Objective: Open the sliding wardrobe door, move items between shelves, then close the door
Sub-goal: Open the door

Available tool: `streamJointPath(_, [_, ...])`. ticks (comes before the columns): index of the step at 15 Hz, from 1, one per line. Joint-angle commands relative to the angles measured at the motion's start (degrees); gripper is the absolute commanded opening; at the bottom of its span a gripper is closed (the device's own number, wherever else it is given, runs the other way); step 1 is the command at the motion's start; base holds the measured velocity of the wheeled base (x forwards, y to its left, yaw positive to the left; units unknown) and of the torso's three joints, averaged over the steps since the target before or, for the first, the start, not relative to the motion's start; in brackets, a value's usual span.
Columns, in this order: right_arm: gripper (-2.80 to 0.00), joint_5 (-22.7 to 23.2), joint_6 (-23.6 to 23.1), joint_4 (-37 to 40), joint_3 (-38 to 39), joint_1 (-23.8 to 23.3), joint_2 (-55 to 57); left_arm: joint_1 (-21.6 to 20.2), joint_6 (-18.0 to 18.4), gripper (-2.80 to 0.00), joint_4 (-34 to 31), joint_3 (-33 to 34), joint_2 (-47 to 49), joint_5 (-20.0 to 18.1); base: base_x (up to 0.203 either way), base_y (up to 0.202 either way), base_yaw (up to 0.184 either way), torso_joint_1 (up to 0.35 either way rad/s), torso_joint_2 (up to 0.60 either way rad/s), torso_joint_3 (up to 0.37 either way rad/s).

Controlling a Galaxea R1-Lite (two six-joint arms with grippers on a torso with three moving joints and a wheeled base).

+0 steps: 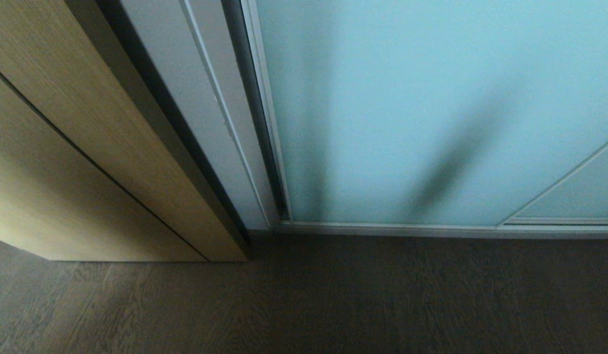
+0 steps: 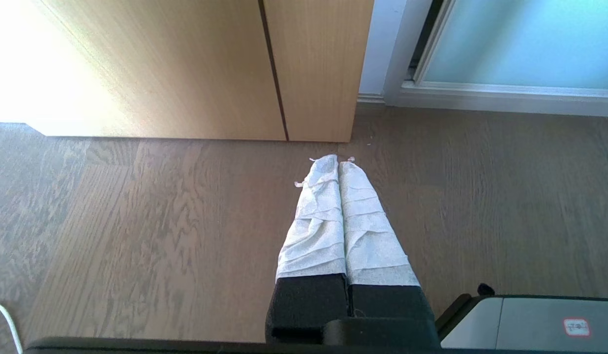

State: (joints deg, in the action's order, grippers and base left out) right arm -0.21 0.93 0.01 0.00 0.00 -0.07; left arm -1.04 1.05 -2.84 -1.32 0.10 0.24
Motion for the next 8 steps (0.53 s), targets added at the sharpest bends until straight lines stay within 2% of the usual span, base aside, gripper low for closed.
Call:
streamJointPath(1, [-2.8,0.0,0.0,0.0,0.0,0.0,0.1,0.0,0.2,-2.8,0.1,-1.2,0.1,-0.1,0.0,0.0,0.0,0.0,0.0,0.0])
streamJointPath(4, [-2.8,0.0,0.0,0.0,0.0,0.0,0.1,0.0,0.3,-2.8,0.9,-6.2,0.1,-0.6,0.0,0.0,0.0,0.0,0.0,0.0])
streamJointPath(8, [-2.8,0.0,0.0,0.0,0.0,0.0,0.1,0.0,-0.4,-2.8,0.3,-16.2,0.1,-0.7,0.0,0.0,0.0,0.0,0.0,0.0])
